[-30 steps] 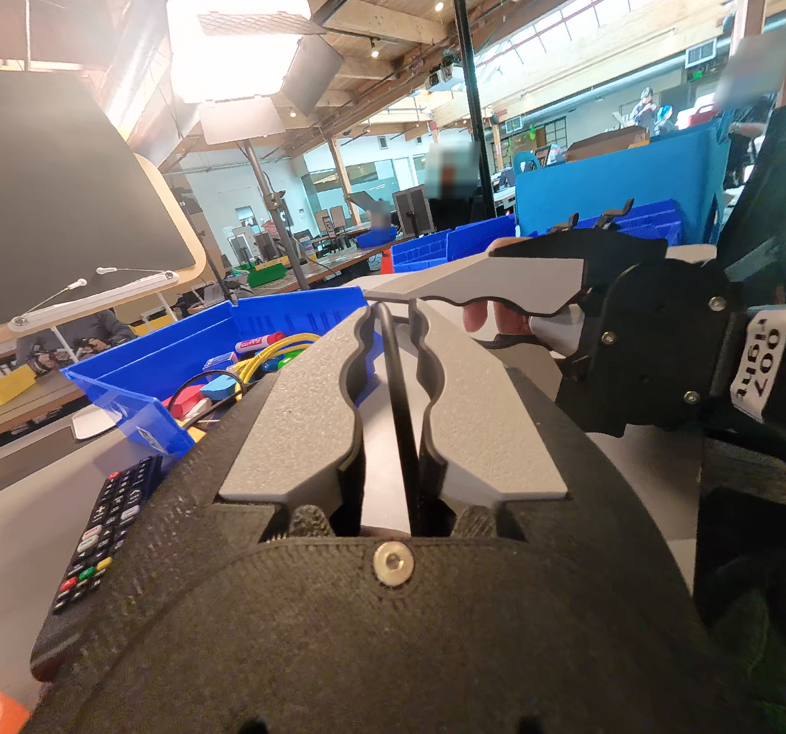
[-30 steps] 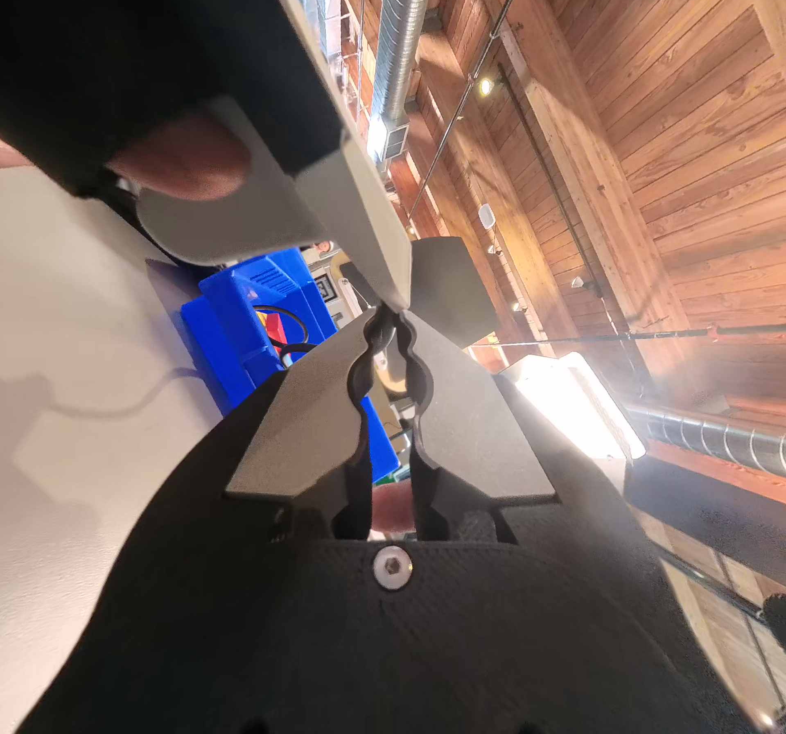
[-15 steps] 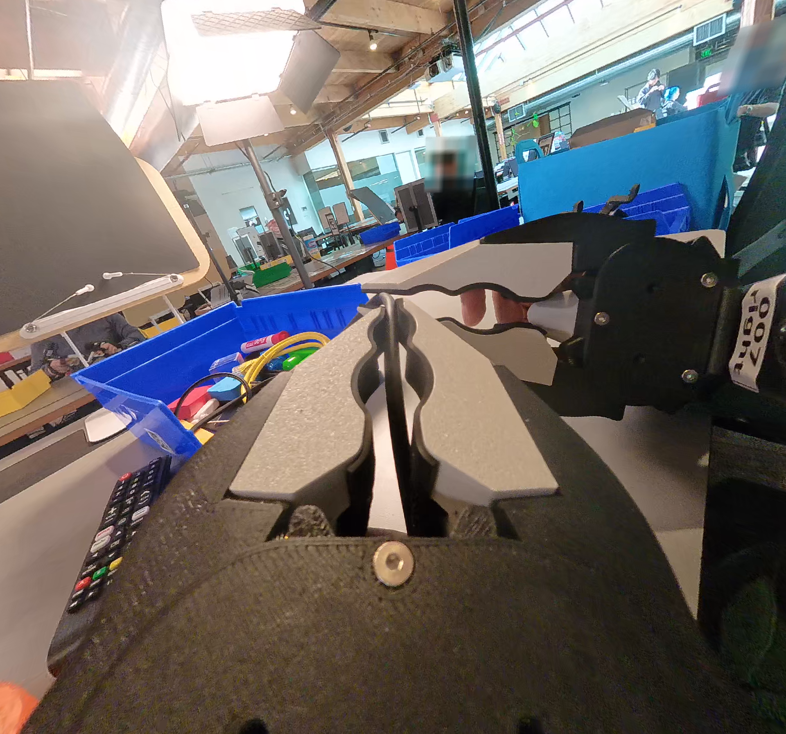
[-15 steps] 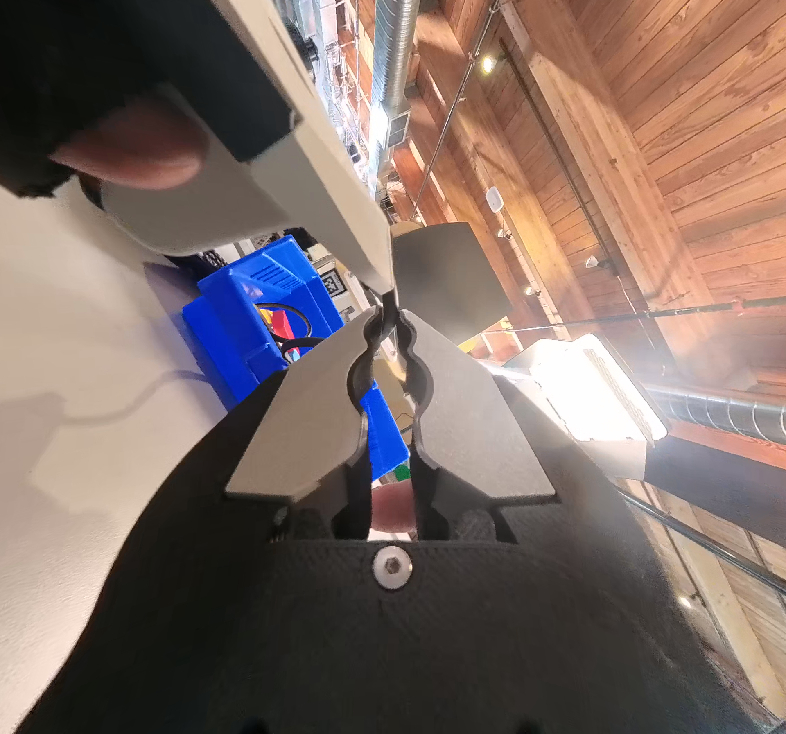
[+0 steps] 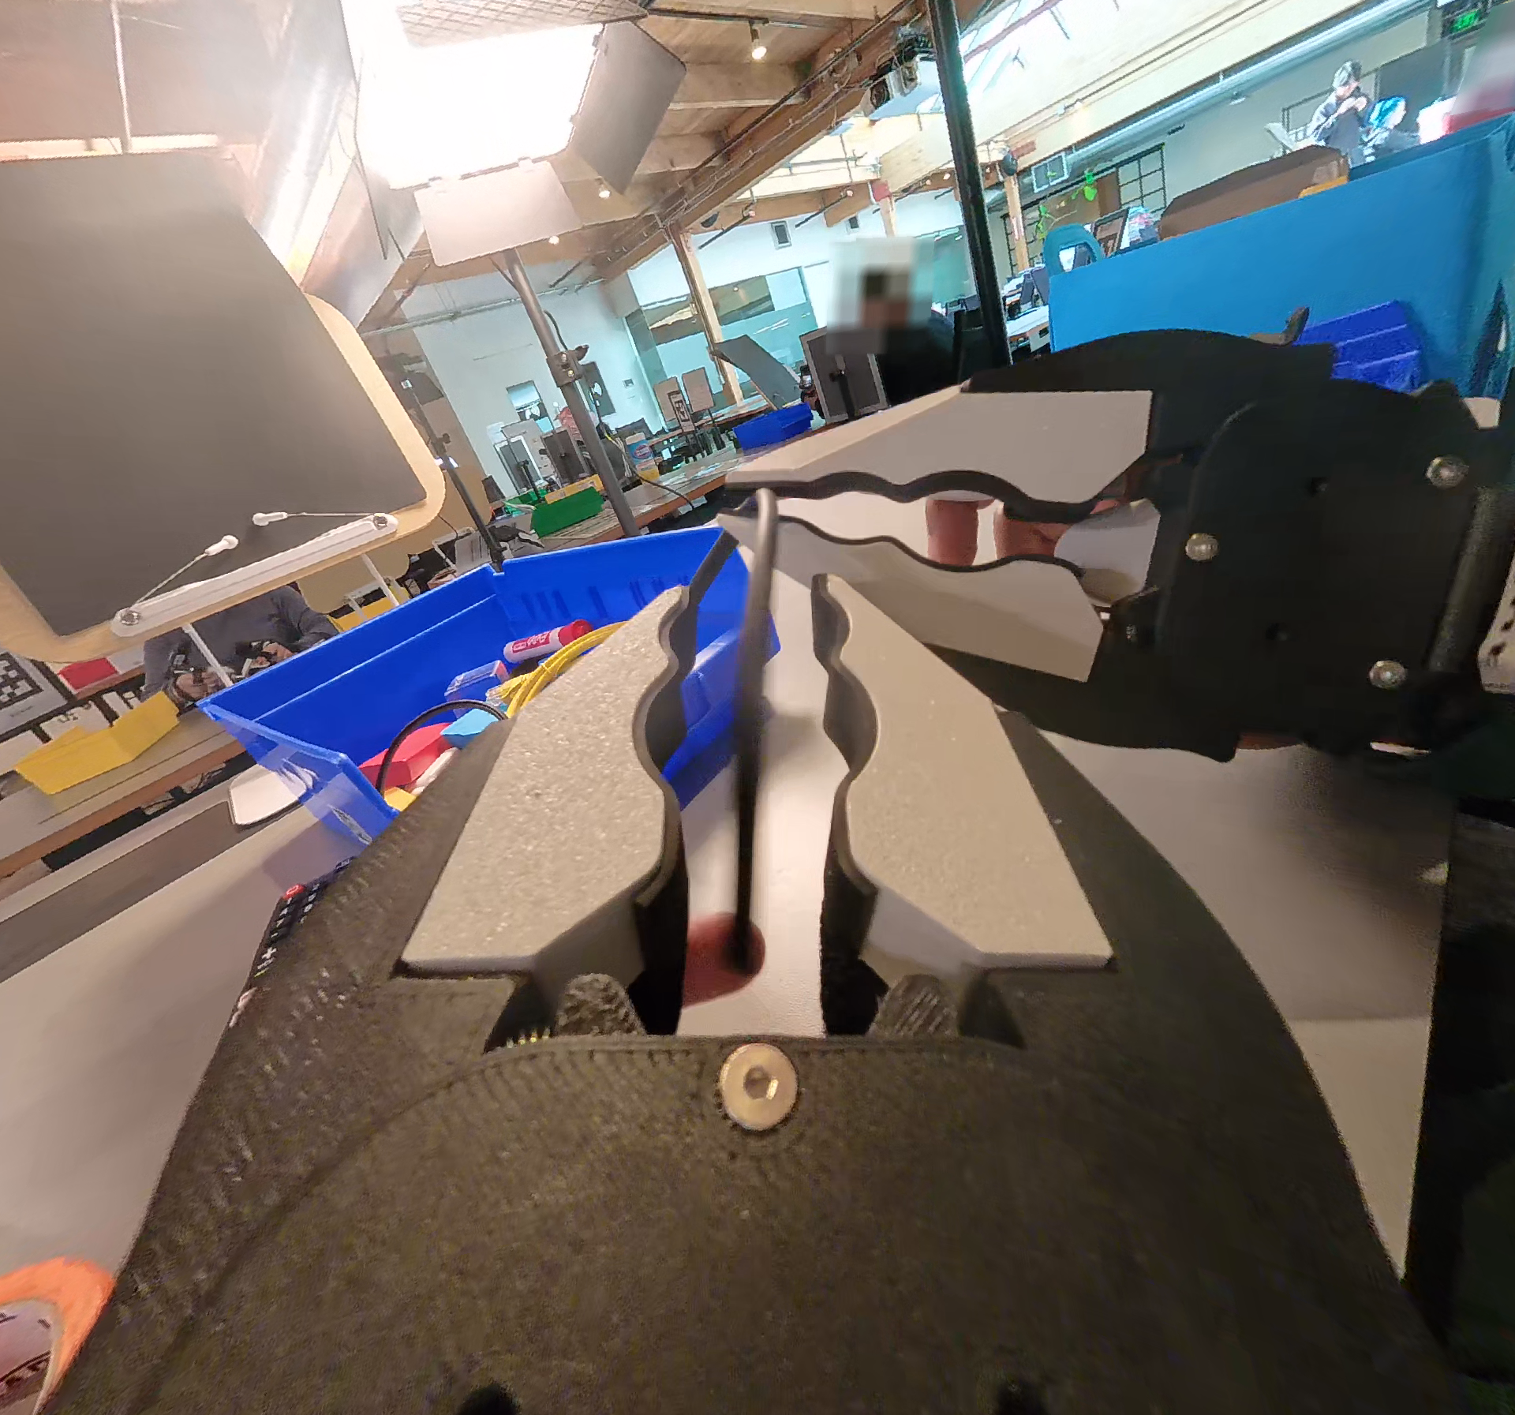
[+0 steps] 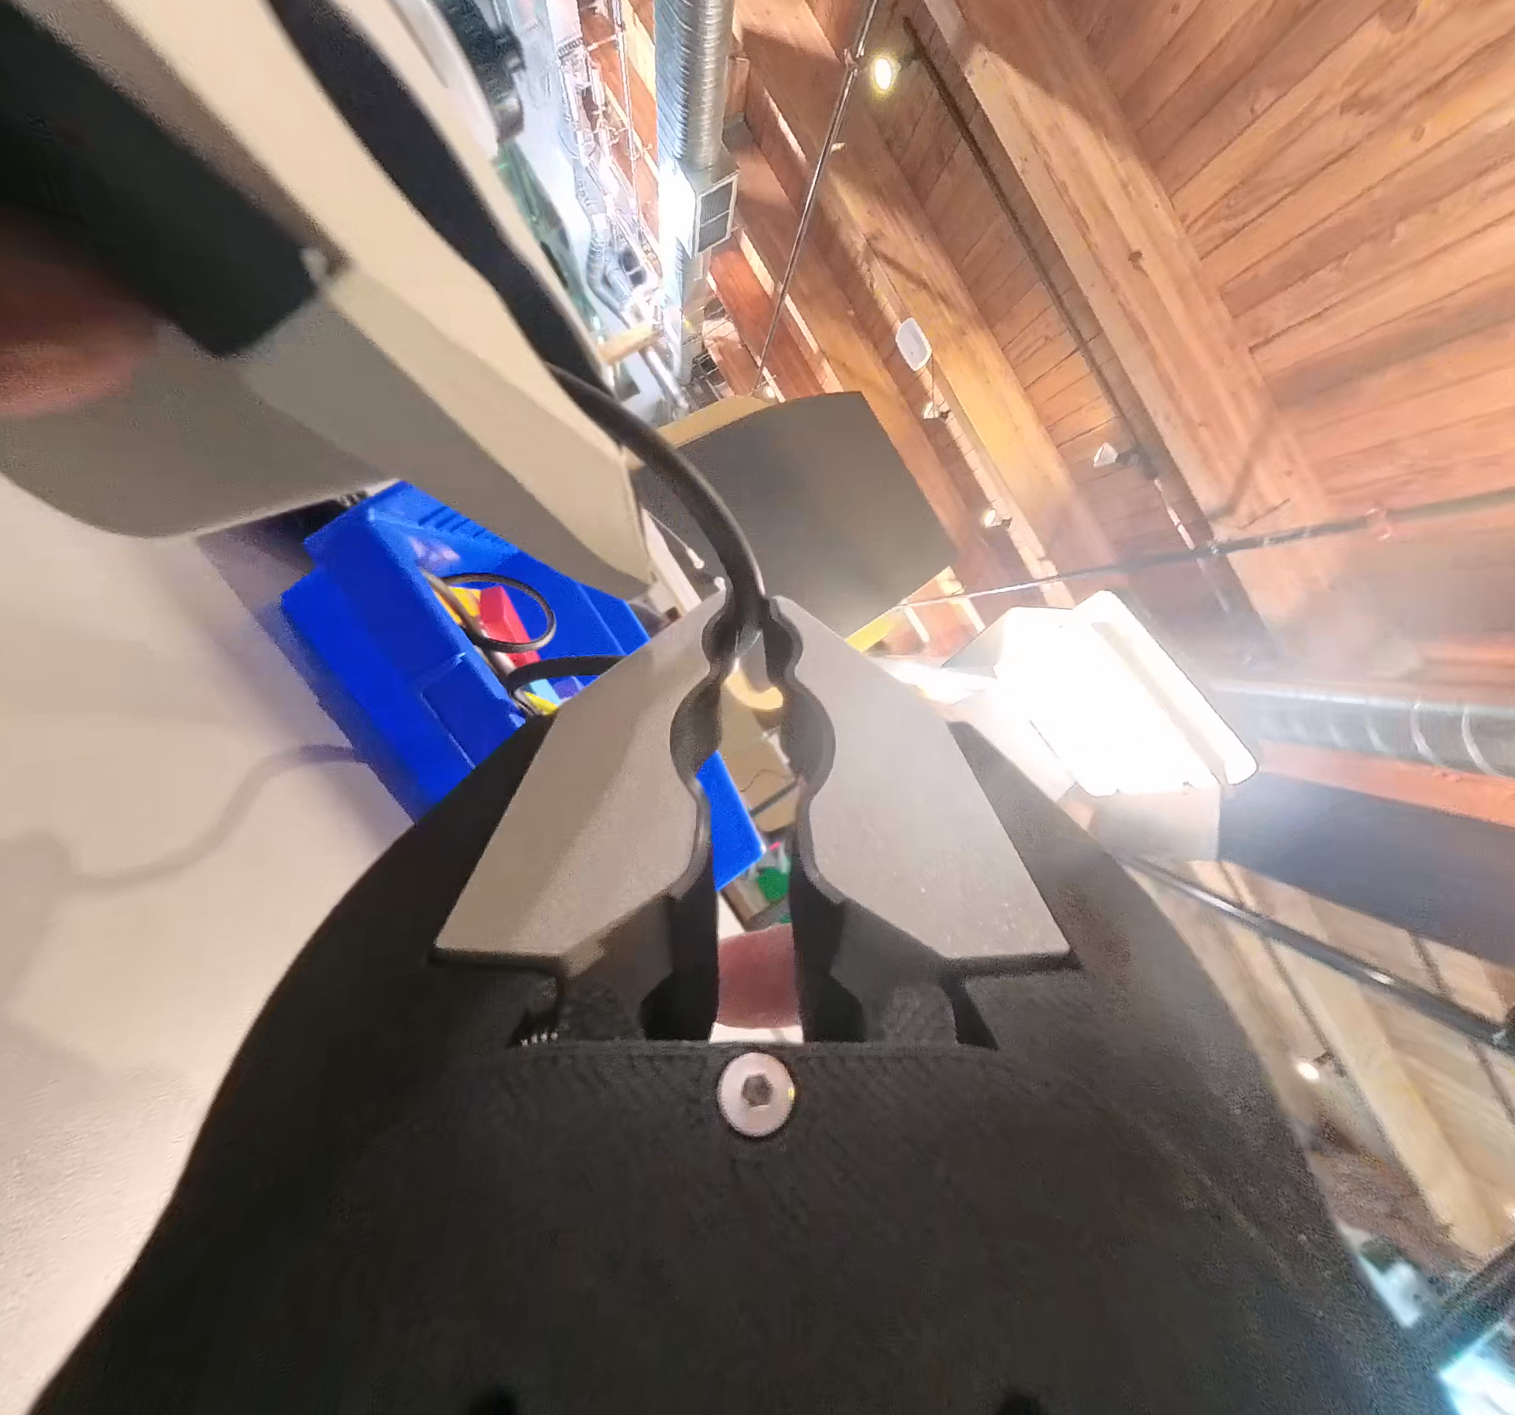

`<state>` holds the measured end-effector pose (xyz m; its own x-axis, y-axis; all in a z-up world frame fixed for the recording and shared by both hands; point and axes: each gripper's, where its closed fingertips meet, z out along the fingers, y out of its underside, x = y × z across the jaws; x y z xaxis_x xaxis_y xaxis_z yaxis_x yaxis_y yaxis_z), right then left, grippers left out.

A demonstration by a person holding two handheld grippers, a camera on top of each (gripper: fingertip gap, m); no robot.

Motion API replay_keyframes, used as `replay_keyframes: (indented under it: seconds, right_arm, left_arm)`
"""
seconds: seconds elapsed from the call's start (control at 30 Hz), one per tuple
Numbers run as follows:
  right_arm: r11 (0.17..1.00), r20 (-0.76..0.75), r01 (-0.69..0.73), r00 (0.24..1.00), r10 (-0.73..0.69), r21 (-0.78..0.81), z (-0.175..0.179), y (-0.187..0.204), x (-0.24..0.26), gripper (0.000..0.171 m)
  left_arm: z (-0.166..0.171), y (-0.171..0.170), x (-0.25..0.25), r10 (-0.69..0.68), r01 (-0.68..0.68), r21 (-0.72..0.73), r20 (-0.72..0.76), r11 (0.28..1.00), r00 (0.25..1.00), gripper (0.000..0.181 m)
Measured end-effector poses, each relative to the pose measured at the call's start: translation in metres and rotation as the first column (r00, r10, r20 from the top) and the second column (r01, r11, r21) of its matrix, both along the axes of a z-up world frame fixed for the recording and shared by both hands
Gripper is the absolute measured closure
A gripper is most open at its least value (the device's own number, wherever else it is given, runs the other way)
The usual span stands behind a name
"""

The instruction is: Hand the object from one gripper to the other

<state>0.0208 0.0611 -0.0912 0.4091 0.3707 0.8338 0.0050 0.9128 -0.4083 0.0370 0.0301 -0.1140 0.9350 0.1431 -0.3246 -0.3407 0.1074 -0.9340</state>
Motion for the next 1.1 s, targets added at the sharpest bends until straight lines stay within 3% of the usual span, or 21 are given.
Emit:
replay_keyframes:
  seconds: [0.13,0.33,0.57,0.7,0.83,1.1]
  right_arm:
    - [0.997,-0.008,-0.003,1.000,0.003,-0.071,0.003,0.010,0.001,0.165]
    - [0.987,-0.028,-0.003,1.000,-0.002,-0.161,0.008,0.026,0.005,0.166]
    - [0.929,-0.063,-0.062,0.997,0.042,-0.365,0.013,0.052,0.010,0.166]
    - [0.852,-0.089,-0.238,0.971,0.223,-0.466,0.015,0.036,0.011,0.165]
    - [0.725,-0.082,-0.418,0.889,0.451,-0.548,0.011,0.005,0.011,0.166]
    - [0.579,-0.035,-0.538,0.751,0.660,-0.613,0.001,-0.033,0.014,0.166]
  left_arm:
    - [0.001,0.000,0.004,-0.038,0.038,0.009,0.014,0.999,0.999,0.149]
    - [-0.006,0.003,0.024,-0.138,0.135,-0.044,-0.056,0.990,0.989,0.128]
    - [-0.012,0.006,0.029,-0.135,0.126,-0.073,-0.133,0.989,0.982,0.129]
    - [-0.011,0.007,0.011,-0.027,0.018,-0.062,-0.149,0.998,0.989,0.135]
    - [-0.006,0.005,0.004,0.008,-0.013,-0.035,-0.131,0.999,0.991,0.145]
    - [0.001,0.003,0.006,0.012,-0.011,0.004,-0.143,1.000,0.990,0.151]
